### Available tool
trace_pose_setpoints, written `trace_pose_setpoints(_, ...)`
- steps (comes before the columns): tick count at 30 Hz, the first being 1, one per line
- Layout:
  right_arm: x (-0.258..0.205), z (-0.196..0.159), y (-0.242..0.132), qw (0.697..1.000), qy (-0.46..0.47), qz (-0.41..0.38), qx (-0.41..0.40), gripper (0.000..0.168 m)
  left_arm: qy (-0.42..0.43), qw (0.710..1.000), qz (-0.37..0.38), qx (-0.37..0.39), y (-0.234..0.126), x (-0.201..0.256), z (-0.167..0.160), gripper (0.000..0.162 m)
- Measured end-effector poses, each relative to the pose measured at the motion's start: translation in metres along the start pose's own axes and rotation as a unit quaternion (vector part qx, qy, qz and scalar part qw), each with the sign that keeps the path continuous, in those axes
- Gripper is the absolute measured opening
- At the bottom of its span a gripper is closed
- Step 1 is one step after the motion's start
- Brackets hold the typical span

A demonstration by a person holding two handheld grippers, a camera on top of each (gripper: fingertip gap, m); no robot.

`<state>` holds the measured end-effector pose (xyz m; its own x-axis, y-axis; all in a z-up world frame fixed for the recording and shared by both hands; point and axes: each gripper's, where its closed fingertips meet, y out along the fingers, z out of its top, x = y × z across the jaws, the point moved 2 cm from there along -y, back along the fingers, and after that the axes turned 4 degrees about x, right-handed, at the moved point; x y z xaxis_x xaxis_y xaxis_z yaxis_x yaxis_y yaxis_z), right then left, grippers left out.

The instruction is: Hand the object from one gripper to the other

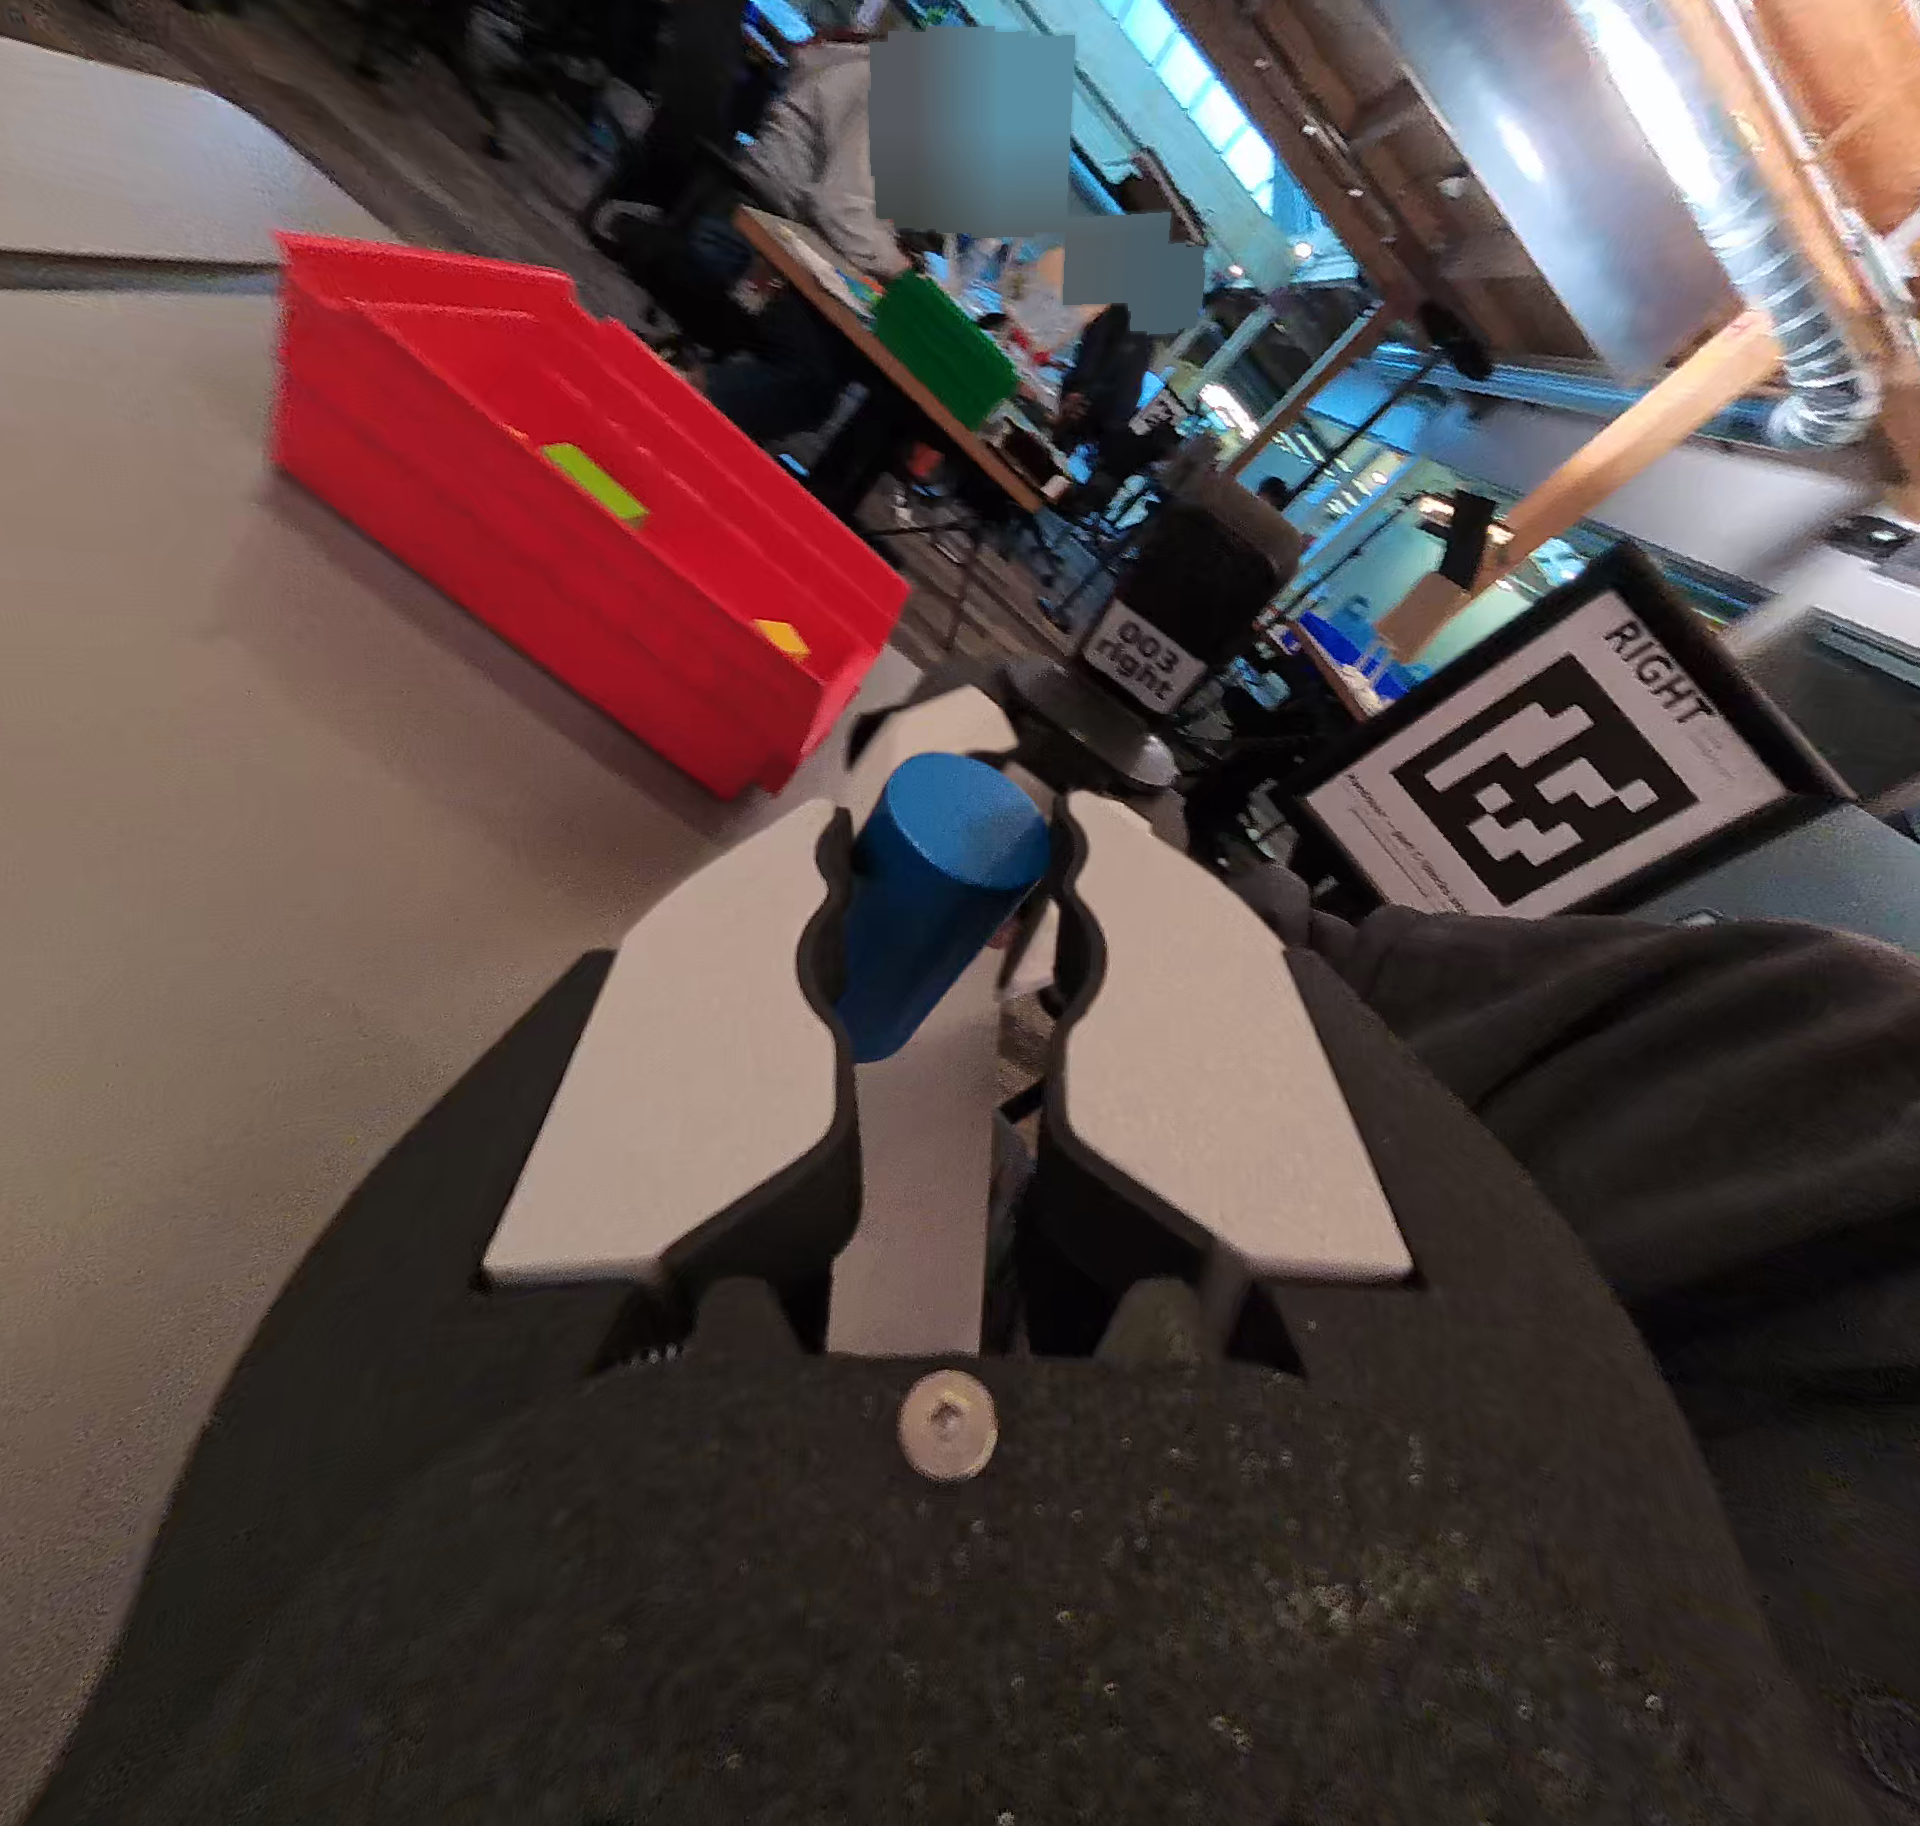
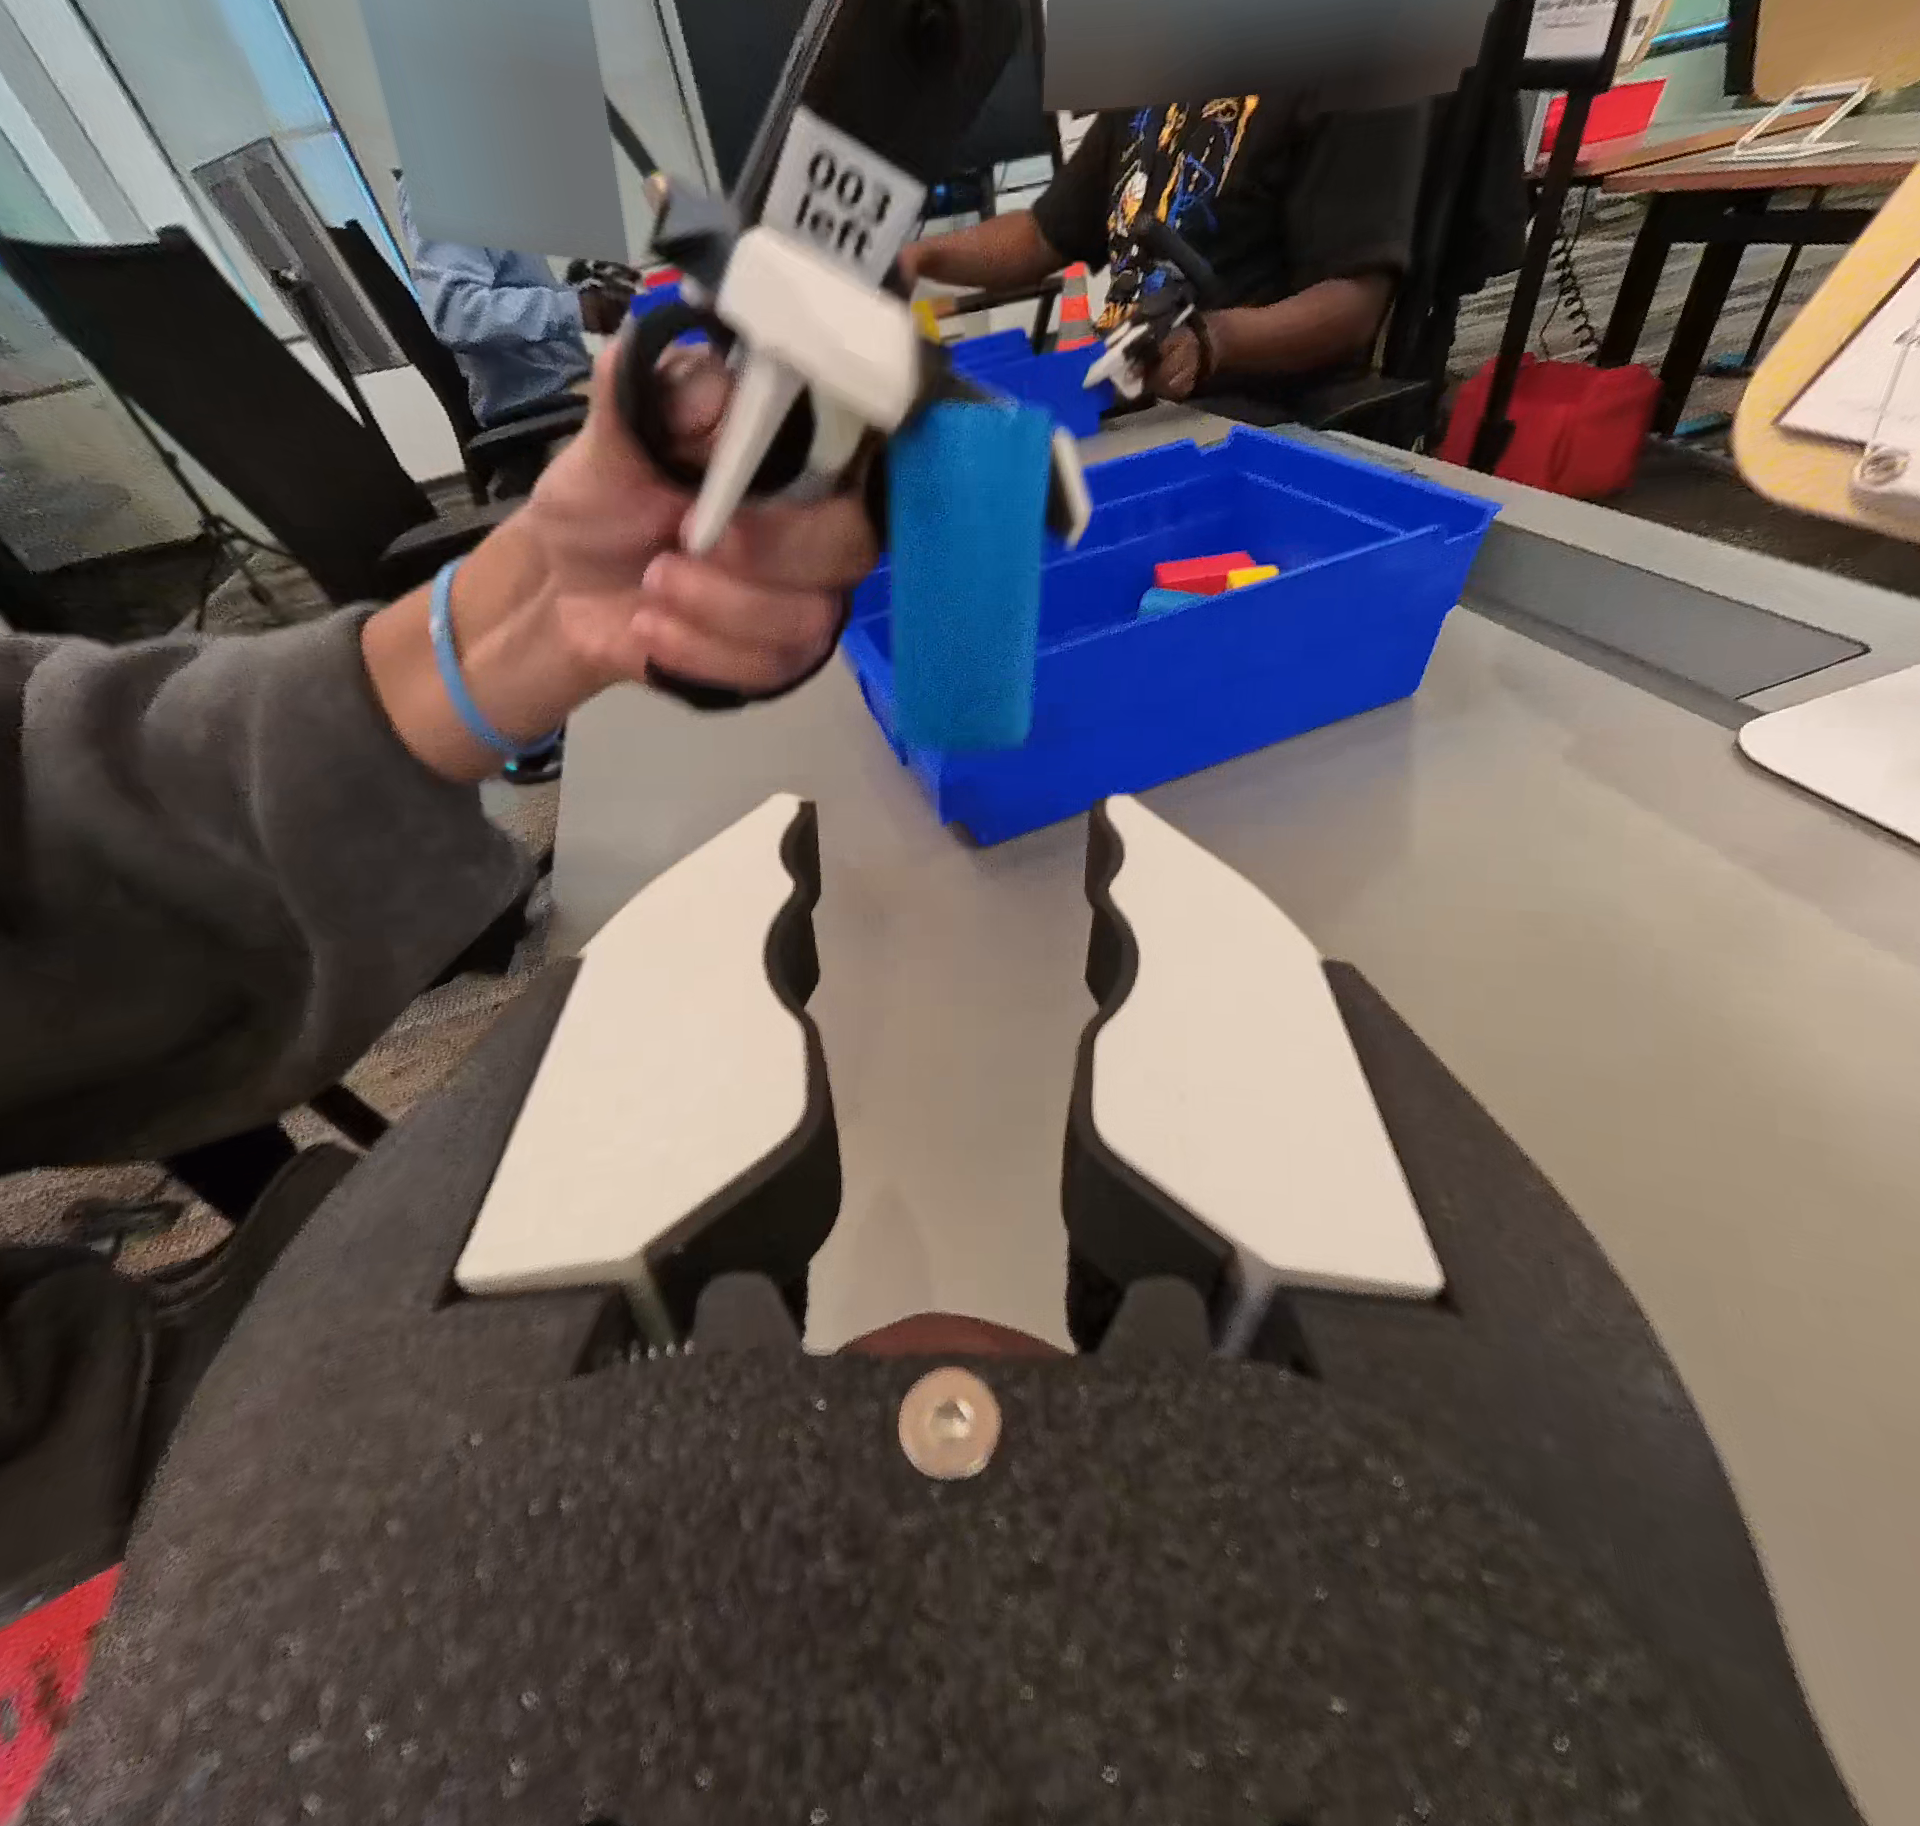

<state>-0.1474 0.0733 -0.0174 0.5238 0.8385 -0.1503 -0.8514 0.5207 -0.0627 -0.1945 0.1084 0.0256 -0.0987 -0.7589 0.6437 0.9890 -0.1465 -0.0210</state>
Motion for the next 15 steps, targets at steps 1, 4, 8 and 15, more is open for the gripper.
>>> trace_pose_setpoints(1,0.002,0.003,0.003,1.000,0.001,0.001,0.007,0.049,0.001,1.000,-0.009,-0.002,0.009,0.003,-0.005,0.036)
trace_pose_setpoints(4,-0.001,0.000,0.007,0.999,0.015,0.029,0.001,0.046,-0.002,1.000,-0.027,-0.006,0.027,0.005,-0.017,0.036)
trace_pose_setpoints(8,0.000,-0.009,0.000,0.998,0.041,0.036,0.003,0.031,-0.014,0.999,-0.037,-0.007,0.037,0.003,-0.027,0.036)
trace_pose_setpoints(15,0.024,-0.002,-0.038,0.997,0.068,-0.025,-0.023,0.031,0.058,0.988,0.123,0.070,-0.008,-0.015,-0.051,0.063)
